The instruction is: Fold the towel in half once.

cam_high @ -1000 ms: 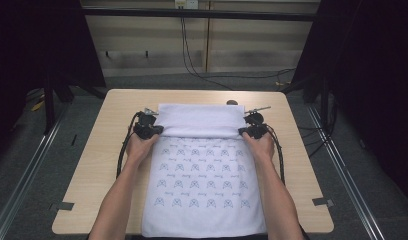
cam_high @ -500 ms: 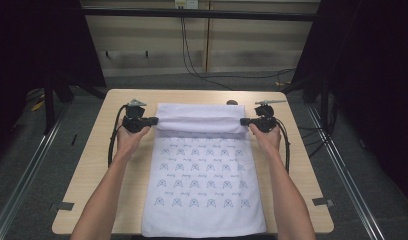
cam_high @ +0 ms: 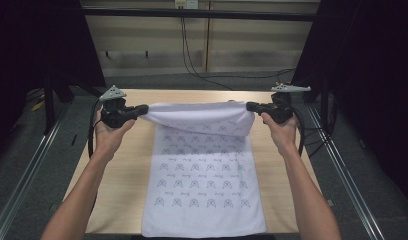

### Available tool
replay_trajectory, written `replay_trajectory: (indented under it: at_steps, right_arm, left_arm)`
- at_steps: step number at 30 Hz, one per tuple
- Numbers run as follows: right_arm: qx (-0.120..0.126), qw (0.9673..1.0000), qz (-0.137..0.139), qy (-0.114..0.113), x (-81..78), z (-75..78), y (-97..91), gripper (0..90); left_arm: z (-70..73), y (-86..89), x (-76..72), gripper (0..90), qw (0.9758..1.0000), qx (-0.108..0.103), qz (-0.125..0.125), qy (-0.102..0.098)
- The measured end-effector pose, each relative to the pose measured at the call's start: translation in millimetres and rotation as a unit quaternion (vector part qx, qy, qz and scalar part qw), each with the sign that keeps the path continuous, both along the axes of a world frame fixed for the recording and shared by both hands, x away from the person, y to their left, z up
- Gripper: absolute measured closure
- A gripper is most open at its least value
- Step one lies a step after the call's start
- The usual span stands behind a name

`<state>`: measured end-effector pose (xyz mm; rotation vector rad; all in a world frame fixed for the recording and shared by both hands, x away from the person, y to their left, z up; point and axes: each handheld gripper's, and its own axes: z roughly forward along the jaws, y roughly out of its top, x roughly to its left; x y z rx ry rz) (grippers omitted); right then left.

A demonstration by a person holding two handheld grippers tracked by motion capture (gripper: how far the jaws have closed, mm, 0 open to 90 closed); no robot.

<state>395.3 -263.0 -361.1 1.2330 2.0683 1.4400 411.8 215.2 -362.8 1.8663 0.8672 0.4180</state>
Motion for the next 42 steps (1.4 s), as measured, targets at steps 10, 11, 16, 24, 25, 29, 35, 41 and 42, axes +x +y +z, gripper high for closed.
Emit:
replay_trajectory:
  at_steps: [10,11,16,24,25,29,35,41,42]
  right_arm:
    - [-0.006,0.9992,0.025,-0.031,-52.6,34.6,-15.9,87.8]
    - [-0.009,0.9989,0.031,-0.034,-60.4,36.7,-16.6,87.8]
    - [-0.026,0.9978,0.052,-0.031,-99.1,34.8,-17.7,87.8]
    - [-0.039,0.9963,0.074,-0.015,-148.8,13.5,-21.5,87.8]
    - [-0.044,0.9963,0.074,-0.008,-152.7,5.0,-20.9,87.8]
    - [-0.026,0.9958,0.086,0.018,-168.3,-32.2,-21.8,87.7]
    - [-0.04,0.9914,0.111,0.057,-191.9,-73.7,-12.3,87.5]
    - [-0.062,0.9819,0.152,0.094,-205.2,-93.0,-9.2,86.8]
    - [-0.065,0.9802,0.16,0.097,-208.8,-95.1,-9.5,86.5]
  left_arm:
    - [31.4,2.1,-60.2,88.3,0.9981,-0.013,-0.052,-0.029]
    - [30.8,3.0,-67.4,88.2,0.9981,-0.011,-0.05,-0.033]
    - [26.3,4.1,-104.0,88.2,0.9971,-0.01,-0.072,-0.025]
    - [6.4,2.8,-146.8,88.2,0.9945,0.018,-0.101,-0.02]
    - [-2.8,3.3,-148.4,88.2,0.9948,0.017,-0.1,-0.013]
    - [-38.4,6.7,-153.2,88.0,0.994,0.019,-0.105,0.022]
    - [-82.0,7.6,-167.9,86.7,0.989,0.059,-0.12,0.064]
    - [-103.4,7.0,-186.2,84.7,0.979,0.086,-0.154,0.102]
    - [-104.6,6.9,-189.6,83.8,0.9773,0.095,-0.16,0.102]
